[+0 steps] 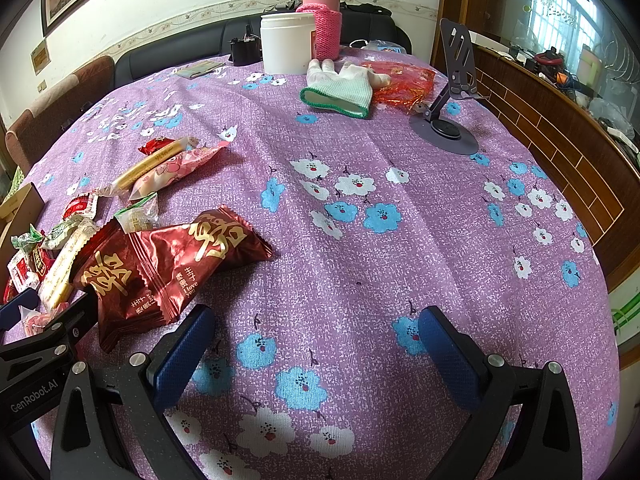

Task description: Organize snacks

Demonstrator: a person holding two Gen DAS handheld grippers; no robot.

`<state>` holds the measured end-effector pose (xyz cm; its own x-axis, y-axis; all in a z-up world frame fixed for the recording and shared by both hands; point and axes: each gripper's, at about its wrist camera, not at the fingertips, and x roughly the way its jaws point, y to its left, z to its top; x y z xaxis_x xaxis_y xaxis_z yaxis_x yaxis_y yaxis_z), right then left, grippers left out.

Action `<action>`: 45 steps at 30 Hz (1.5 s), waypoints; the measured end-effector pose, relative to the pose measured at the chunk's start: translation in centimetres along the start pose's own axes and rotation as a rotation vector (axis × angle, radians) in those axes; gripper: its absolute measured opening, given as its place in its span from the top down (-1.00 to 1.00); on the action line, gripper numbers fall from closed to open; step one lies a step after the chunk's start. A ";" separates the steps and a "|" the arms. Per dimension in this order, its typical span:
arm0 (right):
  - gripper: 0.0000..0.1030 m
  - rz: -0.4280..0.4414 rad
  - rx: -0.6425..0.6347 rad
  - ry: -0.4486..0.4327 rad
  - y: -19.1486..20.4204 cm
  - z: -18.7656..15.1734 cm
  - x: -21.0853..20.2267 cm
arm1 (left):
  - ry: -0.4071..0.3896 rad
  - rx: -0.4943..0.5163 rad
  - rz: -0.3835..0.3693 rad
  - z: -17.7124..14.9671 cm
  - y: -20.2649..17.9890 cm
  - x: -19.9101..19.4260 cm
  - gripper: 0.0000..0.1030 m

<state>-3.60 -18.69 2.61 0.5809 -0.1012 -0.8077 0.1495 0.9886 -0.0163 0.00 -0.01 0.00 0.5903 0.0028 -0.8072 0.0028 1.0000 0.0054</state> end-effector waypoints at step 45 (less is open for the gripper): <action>-0.73 0.256 -0.010 -0.042 0.4 1.5 -5.0 | -0.104 -0.163 -0.350 -3.5 13.1 -12.3 -1.00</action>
<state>-5.29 -17.91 7.54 0.6317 0.1481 -0.7609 -0.0141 0.9836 0.1797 -10.07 13.11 7.93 0.6550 -0.3305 -0.6796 0.0951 0.9282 -0.3597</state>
